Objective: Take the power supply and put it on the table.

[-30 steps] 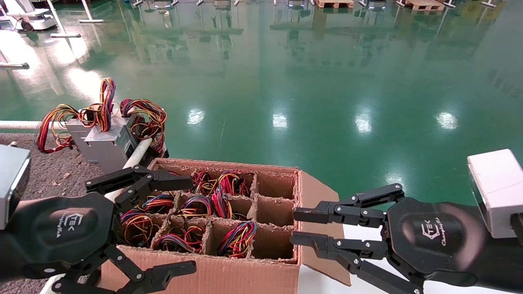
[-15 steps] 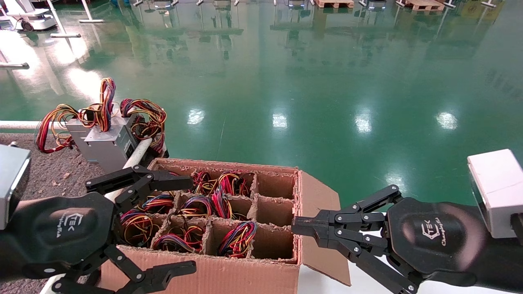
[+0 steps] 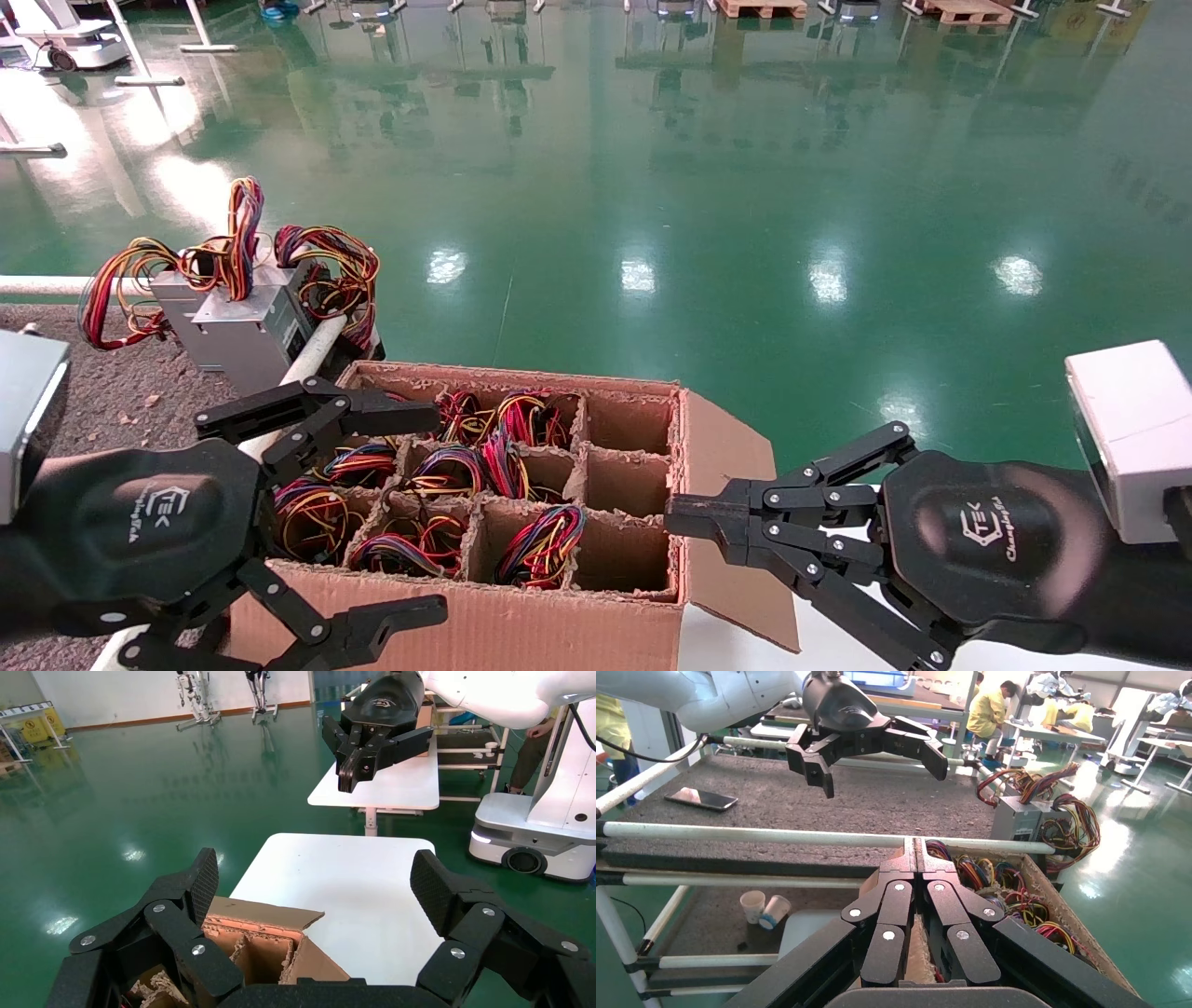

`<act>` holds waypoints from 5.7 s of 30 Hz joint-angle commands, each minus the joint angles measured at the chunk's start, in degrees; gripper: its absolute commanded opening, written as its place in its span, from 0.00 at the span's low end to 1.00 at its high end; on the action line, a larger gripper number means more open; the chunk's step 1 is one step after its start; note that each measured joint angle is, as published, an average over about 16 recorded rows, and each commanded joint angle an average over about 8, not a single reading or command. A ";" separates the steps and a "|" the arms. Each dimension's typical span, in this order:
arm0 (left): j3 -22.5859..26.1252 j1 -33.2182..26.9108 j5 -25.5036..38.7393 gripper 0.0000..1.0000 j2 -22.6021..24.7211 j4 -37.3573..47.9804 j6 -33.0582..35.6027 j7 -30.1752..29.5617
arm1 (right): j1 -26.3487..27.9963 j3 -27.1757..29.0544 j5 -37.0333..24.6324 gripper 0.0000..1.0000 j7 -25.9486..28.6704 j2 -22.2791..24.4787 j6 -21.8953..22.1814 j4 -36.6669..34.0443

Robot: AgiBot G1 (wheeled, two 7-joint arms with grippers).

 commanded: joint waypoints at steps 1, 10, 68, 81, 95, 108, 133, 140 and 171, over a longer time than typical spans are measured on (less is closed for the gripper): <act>-0.08 0.35 -0.29 1.00 0.15 0.04 -0.14 0.09 | 0.00 0.00 0.00 0.75 0.00 0.00 0.00 0.00; 3.68 -9.42 9.27 1.00 -0.51 2.90 3.09 -1.17 | 0.02 -0.02 0.01 1.00 -0.02 0.00 -0.01 -0.03; 24.29 -24.80 22.01 0.00 31.55 67.55 4.12 28.11 | 0.06 -0.16 0.10 1.00 -0.09 0.05 0.04 -0.04; 24.47 -24.06 21.49 0.00 31.83 68.77 4.27 29.92 | 0.06 -0.19 0.12 1.00 -0.10 0.06 0.05 -0.04; 23.52 -23.83 19.11 0.00 30.50 68.20 5.12 30.18 | 0.07 -0.22 0.14 1.00 -0.12 0.07 0.06 -0.04; 20.54 -24.66 7.85 0.00 23.04 54.61 5.65 19.81 | 0.08 -0.25 0.16 1.00 -0.13 0.09 0.08 -0.04; 16.97 -35.13 1.42 0.00 2.36 37.36 1.43 5.34 | 0.09 -0.30 0.20 1.00 -0.16 0.11 0.10 -0.04; 15.90 -34.30 1.43 0.00 -4.89 37.42 1.26 5.45 | 0.09 -0.32 0.21 1.00 -0.17 0.11 0.11 -0.04; 15.17 -28.82 0.75 0.00 -11.43 41.37 0.50 9.38 | 0.10 -0.35 0.23 1.00 -0.20 0.13 0.12 -0.08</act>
